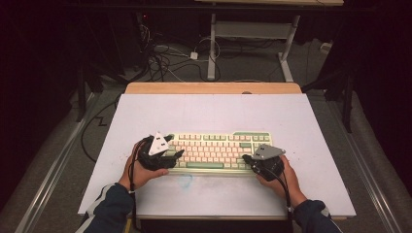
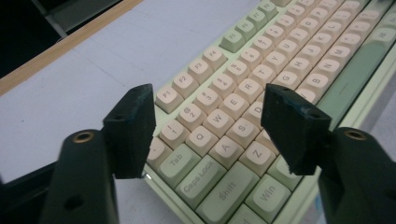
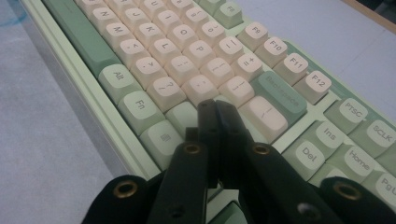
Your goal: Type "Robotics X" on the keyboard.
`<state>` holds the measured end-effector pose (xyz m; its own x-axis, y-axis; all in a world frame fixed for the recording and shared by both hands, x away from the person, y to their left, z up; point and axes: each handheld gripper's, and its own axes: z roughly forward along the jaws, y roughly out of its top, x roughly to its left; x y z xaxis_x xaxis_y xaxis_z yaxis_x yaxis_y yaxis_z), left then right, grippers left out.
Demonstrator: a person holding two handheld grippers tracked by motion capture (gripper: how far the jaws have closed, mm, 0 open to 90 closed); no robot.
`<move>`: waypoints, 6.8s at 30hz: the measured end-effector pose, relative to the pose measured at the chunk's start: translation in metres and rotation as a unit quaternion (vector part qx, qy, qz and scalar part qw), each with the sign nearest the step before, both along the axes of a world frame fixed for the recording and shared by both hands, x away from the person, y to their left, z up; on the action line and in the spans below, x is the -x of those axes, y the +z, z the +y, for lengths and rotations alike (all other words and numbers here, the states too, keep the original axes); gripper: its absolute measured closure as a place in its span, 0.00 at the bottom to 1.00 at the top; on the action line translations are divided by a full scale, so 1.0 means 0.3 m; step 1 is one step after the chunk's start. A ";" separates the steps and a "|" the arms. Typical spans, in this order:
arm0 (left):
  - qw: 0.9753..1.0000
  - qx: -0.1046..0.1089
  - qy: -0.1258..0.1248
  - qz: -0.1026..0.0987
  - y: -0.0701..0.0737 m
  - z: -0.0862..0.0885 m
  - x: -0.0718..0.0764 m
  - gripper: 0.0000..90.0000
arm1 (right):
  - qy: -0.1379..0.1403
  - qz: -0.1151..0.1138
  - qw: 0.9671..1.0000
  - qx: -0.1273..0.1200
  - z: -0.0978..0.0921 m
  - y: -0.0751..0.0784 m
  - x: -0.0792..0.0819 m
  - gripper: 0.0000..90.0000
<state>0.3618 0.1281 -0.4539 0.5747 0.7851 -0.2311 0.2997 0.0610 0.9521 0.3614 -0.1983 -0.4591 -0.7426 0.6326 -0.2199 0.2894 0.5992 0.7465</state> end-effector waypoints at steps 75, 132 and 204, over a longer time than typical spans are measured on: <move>0.994 -0.083 -0.044 0.062 -0.060 -0.212 -0.113 0.97 | -0.005 -0.018 1.000 0.006 0.010 -0.009 0.012 1.00; 0.997 -0.061 0.007 -0.050 -0.089 0.096 0.150 0.23 | -0.010 -0.027 0.999 -0.036 -0.005 0.082 -0.005 1.00; 0.995 -0.100 0.000 -0.015 -0.157 0.118 0.186 0.23 | 0.016 -0.033 0.998 -0.060 0.176 0.110 -0.064 0.80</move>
<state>0.3060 0.1634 -0.5011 0.5786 0.8138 -0.0532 0.2712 -0.1305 0.9536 0.3805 -0.1455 -0.4262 -0.7492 0.6337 -0.1926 0.2200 0.5124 0.8301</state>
